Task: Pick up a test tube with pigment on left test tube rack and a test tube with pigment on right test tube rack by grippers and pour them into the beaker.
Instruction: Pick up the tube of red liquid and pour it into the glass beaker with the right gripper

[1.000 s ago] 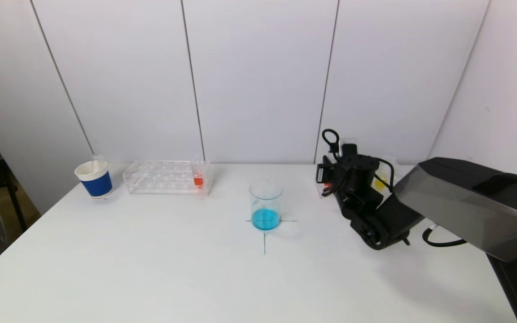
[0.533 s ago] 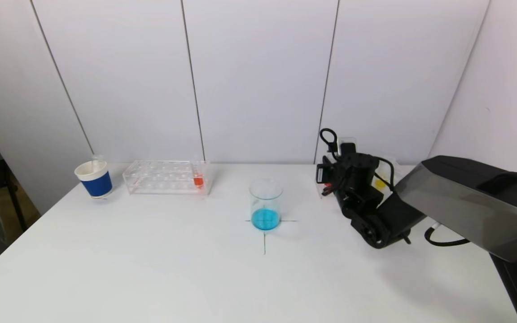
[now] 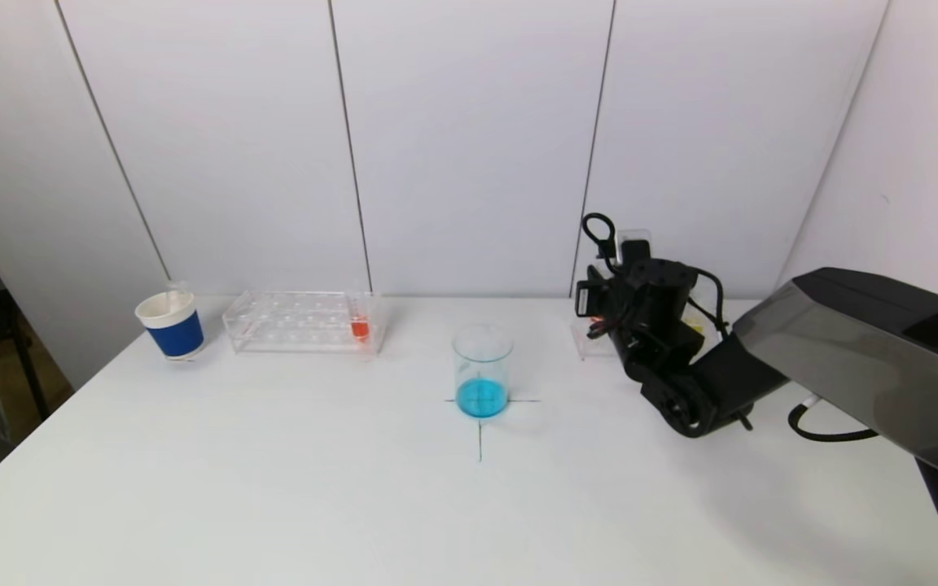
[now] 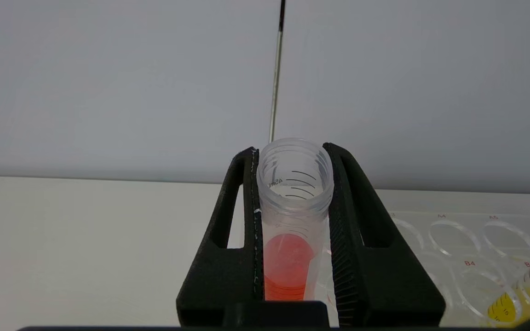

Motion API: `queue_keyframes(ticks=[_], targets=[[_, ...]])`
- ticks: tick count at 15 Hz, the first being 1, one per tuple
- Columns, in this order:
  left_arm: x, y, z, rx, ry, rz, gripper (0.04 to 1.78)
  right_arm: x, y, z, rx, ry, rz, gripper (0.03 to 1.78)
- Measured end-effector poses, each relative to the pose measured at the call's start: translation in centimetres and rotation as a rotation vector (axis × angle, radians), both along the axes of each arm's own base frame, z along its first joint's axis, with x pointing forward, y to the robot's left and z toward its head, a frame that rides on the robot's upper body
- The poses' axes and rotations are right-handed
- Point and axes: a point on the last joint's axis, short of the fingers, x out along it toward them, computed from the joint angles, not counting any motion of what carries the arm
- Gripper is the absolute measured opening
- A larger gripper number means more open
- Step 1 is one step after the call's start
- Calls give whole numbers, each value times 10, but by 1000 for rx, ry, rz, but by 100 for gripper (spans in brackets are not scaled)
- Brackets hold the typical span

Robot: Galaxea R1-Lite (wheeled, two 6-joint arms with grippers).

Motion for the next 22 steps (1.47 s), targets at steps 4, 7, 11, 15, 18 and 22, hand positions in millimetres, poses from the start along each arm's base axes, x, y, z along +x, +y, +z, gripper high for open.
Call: queue_keyframes(ticks=[4,7,11,15,18,22], targets=[[0,0,0,0,0,0,176,-1,-1,6,-10,7,5,47],[0,0,0,0,0,0,176,-2,-1,12,-21,2,5,47],[0,0,0,0,0,0,176,-3,-1,20,-21,-10,4,47],[0,0,0,0,0,0,176,-4,-1,32,-22,-5,7,47],[0,0,0,0,0,0,176,-5,-1,45,-23,-4,8,47],[0,0,0,0,0,0,176,-11,2,70,-27,6,17,47]])
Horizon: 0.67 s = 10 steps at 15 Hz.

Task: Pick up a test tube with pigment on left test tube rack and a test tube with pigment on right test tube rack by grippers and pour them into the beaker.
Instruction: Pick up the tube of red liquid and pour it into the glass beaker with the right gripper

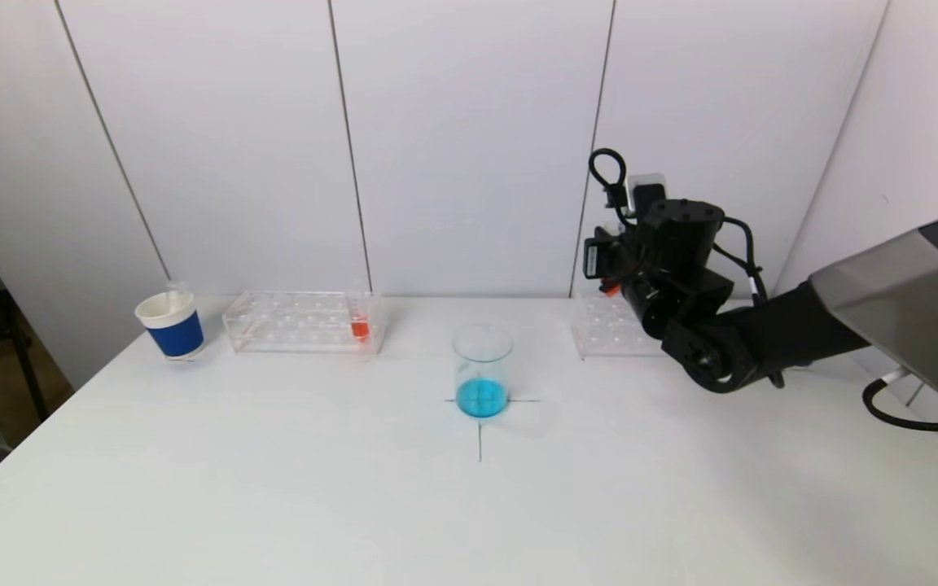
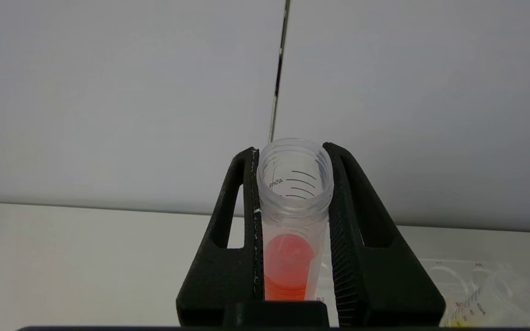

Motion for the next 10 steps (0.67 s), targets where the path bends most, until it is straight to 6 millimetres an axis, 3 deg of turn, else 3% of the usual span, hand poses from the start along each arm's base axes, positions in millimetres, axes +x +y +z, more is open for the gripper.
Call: queue_keyframes(ticks=[10], targets=[[0,0,0,0,0,0,176,-24,10,56,-3,43,145,47]])
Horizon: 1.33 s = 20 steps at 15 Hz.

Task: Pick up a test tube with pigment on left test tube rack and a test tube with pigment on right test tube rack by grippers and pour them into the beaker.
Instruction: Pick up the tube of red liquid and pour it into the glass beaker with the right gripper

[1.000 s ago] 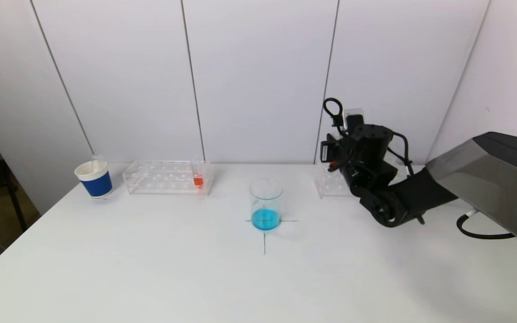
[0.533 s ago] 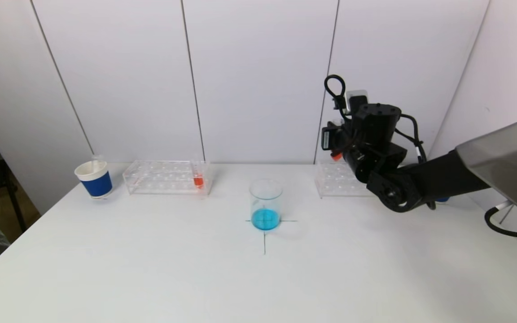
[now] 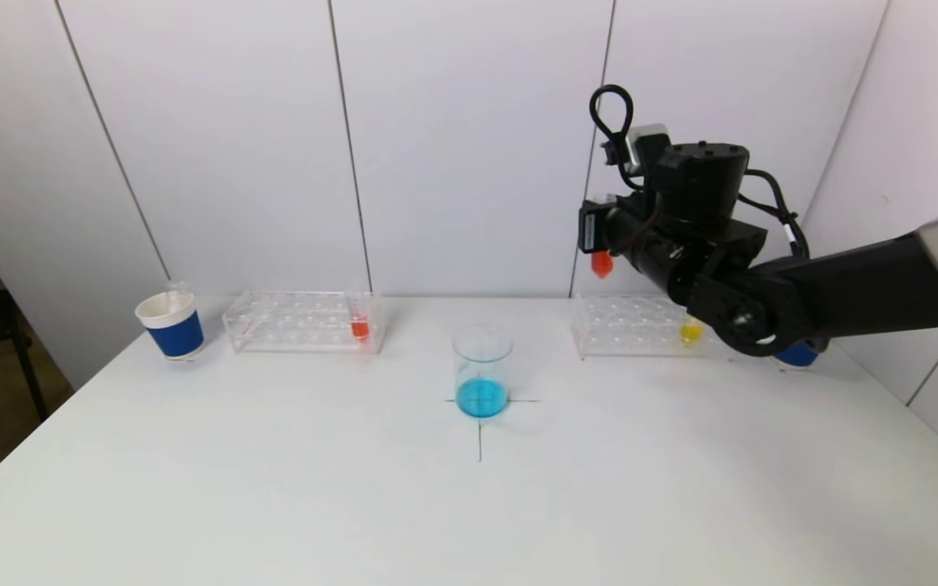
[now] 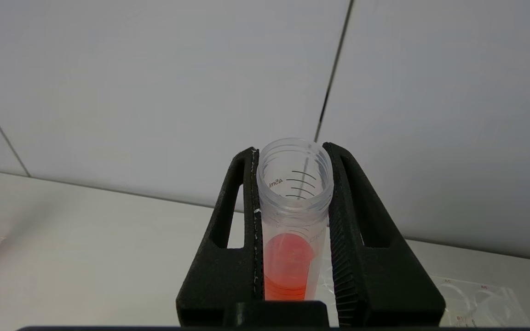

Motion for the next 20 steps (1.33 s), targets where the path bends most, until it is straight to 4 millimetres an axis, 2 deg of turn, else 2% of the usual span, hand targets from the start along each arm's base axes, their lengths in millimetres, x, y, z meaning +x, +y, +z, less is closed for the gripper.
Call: queue_keyframes(ticks=[5,9,14,20], targets=[[0,0,0,0,0,0,176,-15,8,19,-11,19,148,47],[0,0,0,0,0,0,176,-20,14,26,-10,30,265,47],[0,0,0,0,0,0,176,-34,17,28,-80,76,512,47],[0,0,0,0,0,0,176,-33,18,22,-271,12,626,47]])
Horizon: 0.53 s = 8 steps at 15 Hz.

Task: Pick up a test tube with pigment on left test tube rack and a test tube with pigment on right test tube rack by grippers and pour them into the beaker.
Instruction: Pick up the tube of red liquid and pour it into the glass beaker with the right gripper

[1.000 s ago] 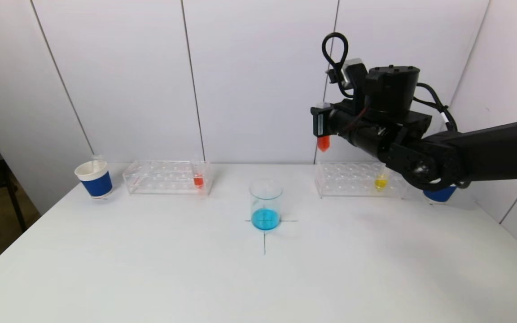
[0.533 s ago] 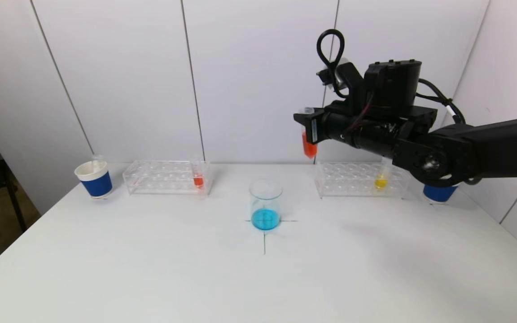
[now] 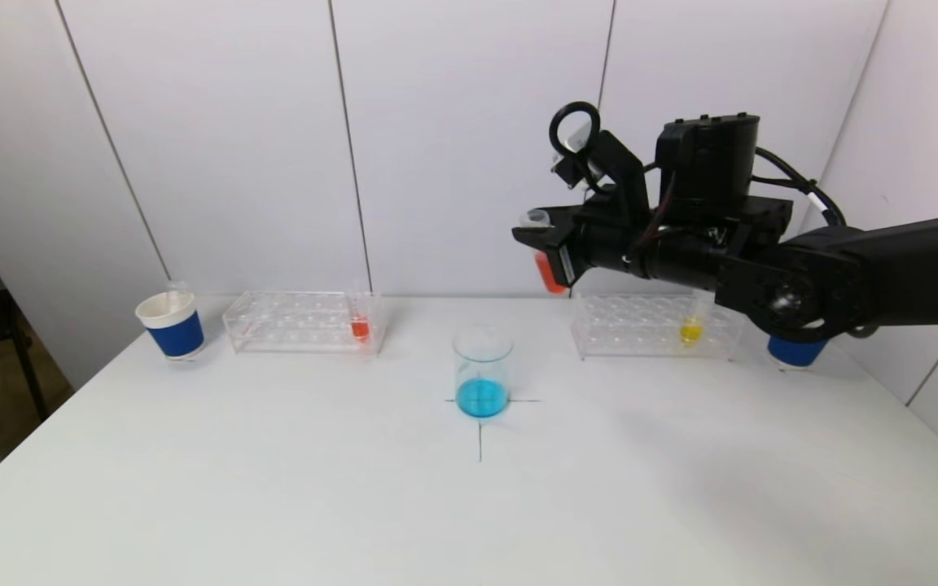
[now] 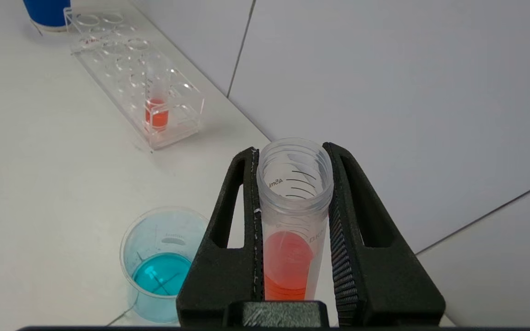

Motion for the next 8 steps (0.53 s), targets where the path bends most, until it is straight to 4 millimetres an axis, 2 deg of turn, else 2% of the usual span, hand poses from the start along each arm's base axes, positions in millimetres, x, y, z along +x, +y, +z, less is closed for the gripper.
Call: queue_keyframes(ticks=[8], targets=[[0,0,0,0,0,0,176,13,1,-20,-164,-103,170,47]])
